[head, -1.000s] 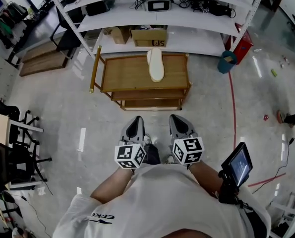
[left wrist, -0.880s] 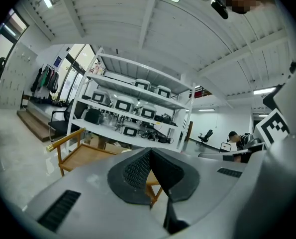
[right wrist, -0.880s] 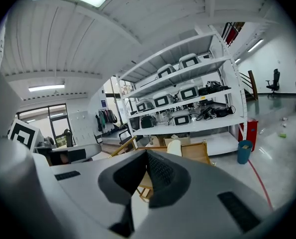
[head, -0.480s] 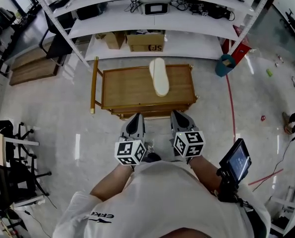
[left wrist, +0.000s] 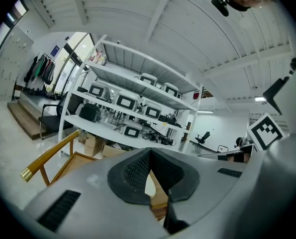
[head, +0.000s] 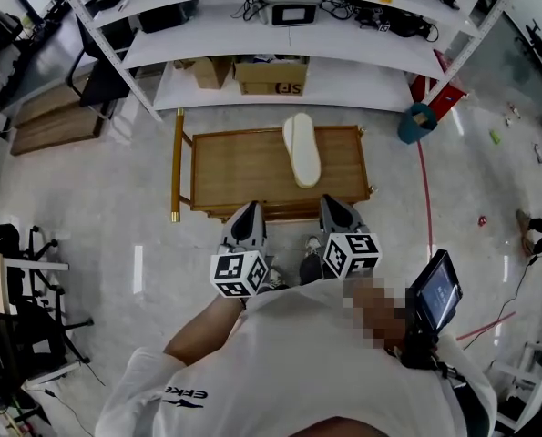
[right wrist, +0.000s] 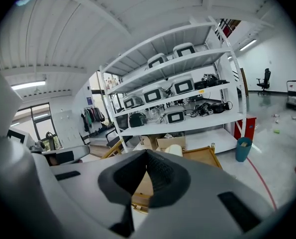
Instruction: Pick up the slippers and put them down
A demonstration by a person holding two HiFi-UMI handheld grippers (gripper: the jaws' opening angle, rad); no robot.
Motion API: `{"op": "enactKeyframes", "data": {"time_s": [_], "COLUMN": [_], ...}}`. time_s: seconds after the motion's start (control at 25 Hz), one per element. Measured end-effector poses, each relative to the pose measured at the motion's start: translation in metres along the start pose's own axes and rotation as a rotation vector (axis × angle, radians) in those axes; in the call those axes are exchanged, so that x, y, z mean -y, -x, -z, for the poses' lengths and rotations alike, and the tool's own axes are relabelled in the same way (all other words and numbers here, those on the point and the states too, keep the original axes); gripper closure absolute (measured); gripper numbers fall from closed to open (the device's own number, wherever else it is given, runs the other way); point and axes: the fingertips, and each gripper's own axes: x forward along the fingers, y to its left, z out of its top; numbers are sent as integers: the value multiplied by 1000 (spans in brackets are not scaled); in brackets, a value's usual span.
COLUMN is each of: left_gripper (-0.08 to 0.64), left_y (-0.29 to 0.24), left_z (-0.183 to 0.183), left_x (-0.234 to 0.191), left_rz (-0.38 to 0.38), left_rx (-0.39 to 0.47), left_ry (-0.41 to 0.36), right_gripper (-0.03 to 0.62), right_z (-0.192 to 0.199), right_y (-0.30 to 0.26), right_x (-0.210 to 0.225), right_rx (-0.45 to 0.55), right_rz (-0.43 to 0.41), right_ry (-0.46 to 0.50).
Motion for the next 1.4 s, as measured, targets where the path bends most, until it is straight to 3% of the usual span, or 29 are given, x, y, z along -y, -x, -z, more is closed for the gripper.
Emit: {"op": "enactKeyframes", "data": {"time_s": [0.8, 1.16, 1.4], "left_gripper": [557, 557, 557], "left_y": [-151, -193, -215], "left_z": [35, 76, 98], "left_x": [-12, -26, -32], "left_rz": [-104, -138, -156], "left_rx": [-165, -278, -339], "left_ry": [-4, 11, 24], "right_gripper": [588, 588, 581], "right_z": [-13, 13, 36], "right_y": [-140, -201, -233], "right_x": [128, 157, 163], "right_rx": [-180, -298, -391], "right_rz": [-61, -128, -245], "right_ry": [-47, -69, -109]}}
